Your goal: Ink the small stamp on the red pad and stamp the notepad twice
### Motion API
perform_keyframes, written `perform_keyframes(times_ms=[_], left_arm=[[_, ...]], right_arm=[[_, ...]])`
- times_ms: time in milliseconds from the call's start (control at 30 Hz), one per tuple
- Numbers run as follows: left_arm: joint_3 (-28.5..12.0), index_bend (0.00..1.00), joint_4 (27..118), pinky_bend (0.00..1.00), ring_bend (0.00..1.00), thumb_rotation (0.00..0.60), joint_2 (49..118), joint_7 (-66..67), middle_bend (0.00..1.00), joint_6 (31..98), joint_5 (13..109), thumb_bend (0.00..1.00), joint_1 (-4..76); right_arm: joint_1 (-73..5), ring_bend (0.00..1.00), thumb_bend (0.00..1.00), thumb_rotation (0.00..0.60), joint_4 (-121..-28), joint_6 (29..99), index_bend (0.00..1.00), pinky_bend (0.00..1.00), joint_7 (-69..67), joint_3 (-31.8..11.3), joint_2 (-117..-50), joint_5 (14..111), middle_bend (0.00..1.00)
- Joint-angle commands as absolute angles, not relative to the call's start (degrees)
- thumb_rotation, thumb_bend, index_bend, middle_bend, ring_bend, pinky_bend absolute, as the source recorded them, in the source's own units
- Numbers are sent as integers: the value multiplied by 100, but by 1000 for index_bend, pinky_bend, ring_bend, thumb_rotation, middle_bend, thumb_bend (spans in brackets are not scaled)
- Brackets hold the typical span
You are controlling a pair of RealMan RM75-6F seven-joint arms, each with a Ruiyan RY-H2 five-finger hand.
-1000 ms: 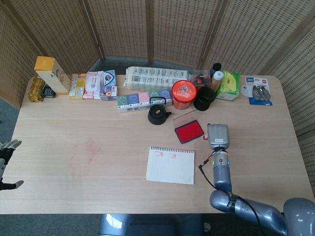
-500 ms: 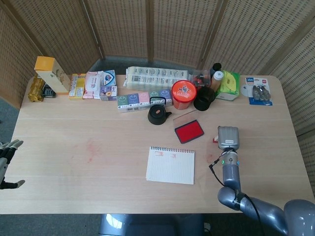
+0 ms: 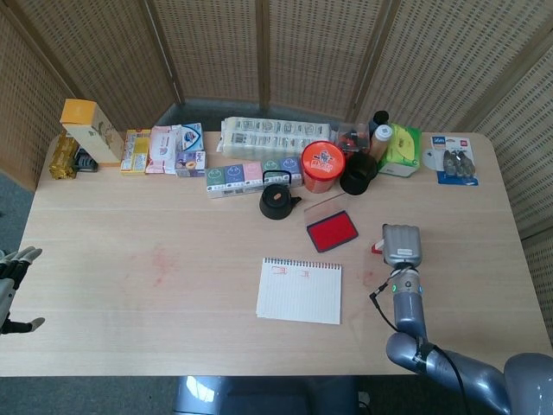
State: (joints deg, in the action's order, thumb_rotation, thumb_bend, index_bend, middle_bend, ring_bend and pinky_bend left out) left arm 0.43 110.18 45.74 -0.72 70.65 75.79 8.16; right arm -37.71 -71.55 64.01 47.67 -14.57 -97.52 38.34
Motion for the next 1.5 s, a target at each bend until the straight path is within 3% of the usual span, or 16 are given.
perform_keyframes(times_ms=[33, 433, 667, 767, 967, 1067, 1267, 1500], left_arm=[[46, 0, 11021, 3, 0, 600, 4571, -74, 0, 7073, 7589, 0, 812], [58, 0, 11018, 3, 0, 600, 4556, -125, 0, 7112, 7645, 0, 787], [58, 0, 11027, 4, 0, 600, 4533, -183, 0, 7144, 7683, 0, 772], [75, 0, 11038, 3, 0, 600, 4512, -222, 0, 7184, 7762, 0, 749], [130, 0, 11053, 3, 0, 600, 4493, -260, 0, 7268, 7940, 0, 694], [166, 0, 11050, 3, 0, 600, 4499, -223, 0, 7319, 8040, 0, 664], [232, 0, 10992, 3, 0, 600, 4572, -20, 0, 7453, 8165, 0, 581], [292, 0, 10978, 3, 0, 600, 4654, 212, 0, 7655, 8322, 0, 474]], right_arm=[[-3761, 969, 407, 600, -7186, 6419, 422, 1000, 4762, -1445, -9731, 3831, 869], [-3681, 971, 400, 600, -7532, 6631, 391, 1000, 4744, -1334, -9577, 3971, 869], [-3530, 941, 394, 600, -8623, 7109, 352, 1000, 4716, -1222, -9016, 4507, 828], [-3315, 827, 341, 600, -9376, 7319, 310, 962, 4355, -981, -8435, 5280, 718], [-2867, 374, 170, 600, -9782, 7580, 231, 682, 3250, -462, -7543, 6785, 356], [-2651, 236, 100, 574, -9839, 7680, 222, 579, 2643, -261, -7195, 7299, 242], [-2182, 119, 3, 425, -9943, 8167, 222, 440, 2022, 46, -6816, 8014, 167], [-1676, 27, 0, 391, -10081, 8715, 209, 316, 1749, 288, -6649, 8455, 94]])
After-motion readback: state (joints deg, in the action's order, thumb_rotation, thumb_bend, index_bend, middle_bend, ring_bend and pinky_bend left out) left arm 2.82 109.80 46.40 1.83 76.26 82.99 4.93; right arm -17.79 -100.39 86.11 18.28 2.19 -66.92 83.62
